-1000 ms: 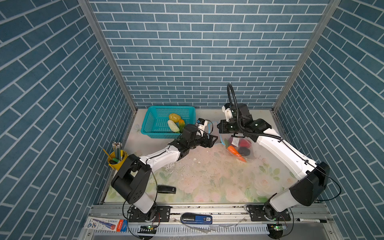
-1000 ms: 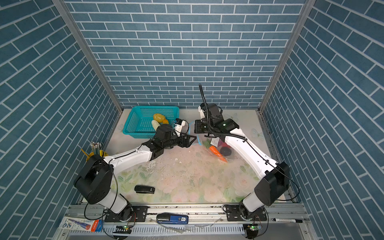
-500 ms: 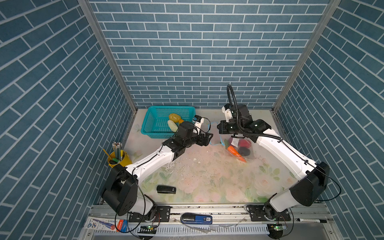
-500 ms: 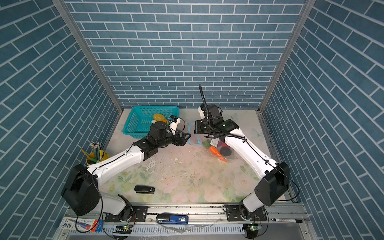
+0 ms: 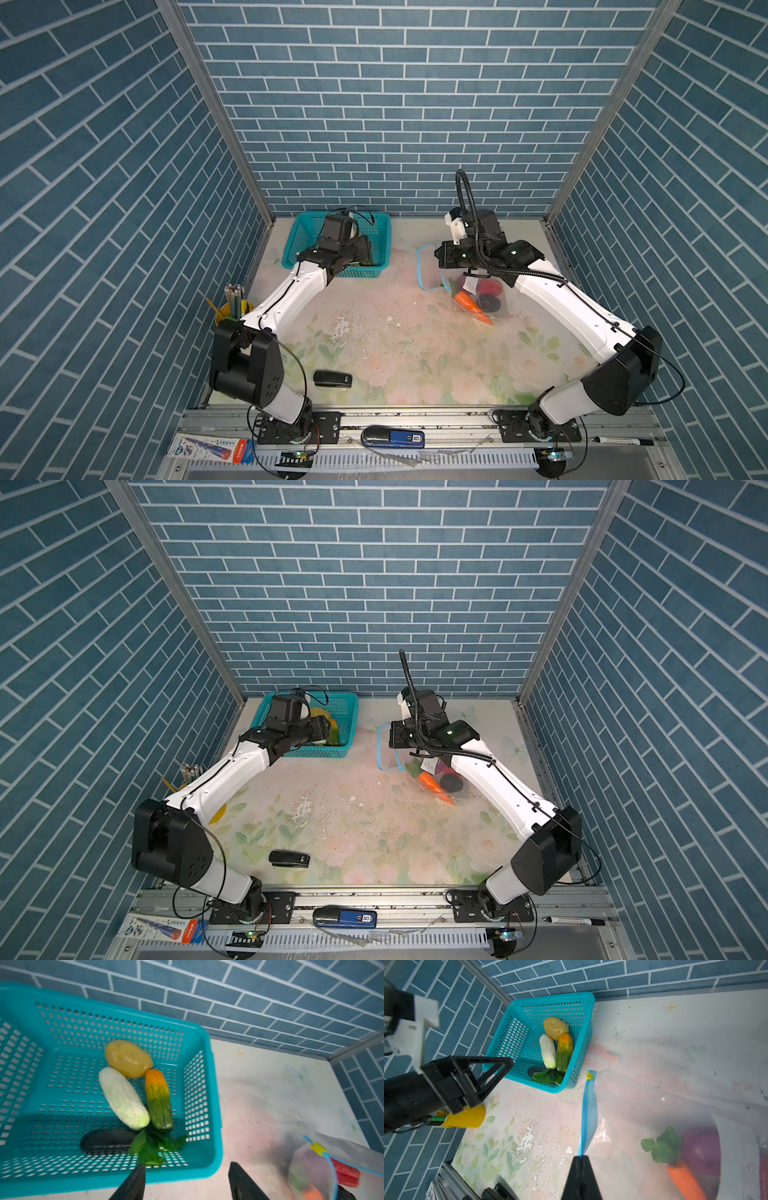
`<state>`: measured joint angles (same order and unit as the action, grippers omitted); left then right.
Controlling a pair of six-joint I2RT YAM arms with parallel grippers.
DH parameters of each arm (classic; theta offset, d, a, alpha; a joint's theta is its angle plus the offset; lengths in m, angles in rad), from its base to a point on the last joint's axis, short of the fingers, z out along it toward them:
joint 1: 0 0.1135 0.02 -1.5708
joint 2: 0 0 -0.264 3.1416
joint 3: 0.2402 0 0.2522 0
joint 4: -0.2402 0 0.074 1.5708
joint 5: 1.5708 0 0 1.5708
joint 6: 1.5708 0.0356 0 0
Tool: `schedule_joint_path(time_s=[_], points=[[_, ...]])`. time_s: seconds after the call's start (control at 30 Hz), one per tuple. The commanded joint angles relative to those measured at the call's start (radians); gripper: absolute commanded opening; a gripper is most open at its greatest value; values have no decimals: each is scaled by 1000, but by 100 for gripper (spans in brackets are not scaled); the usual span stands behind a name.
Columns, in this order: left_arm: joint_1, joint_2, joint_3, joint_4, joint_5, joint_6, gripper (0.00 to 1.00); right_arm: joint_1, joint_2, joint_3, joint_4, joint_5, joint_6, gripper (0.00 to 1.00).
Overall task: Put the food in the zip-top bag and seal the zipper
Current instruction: 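Withdraw the left gripper back toward the teal basket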
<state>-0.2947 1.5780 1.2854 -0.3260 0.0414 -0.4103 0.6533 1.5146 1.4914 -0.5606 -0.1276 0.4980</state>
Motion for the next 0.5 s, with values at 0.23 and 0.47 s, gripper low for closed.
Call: schedule_joint_path(time_s=[0.23, 0.47], points=[[109, 252, 186, -135, -111, -87, 66, -6, 29, 28, 1, -21, 11, 0], [160, 403, 298, -134, -136, -142, 62, -10, 55, 56, -11, -33, 8, 0]])
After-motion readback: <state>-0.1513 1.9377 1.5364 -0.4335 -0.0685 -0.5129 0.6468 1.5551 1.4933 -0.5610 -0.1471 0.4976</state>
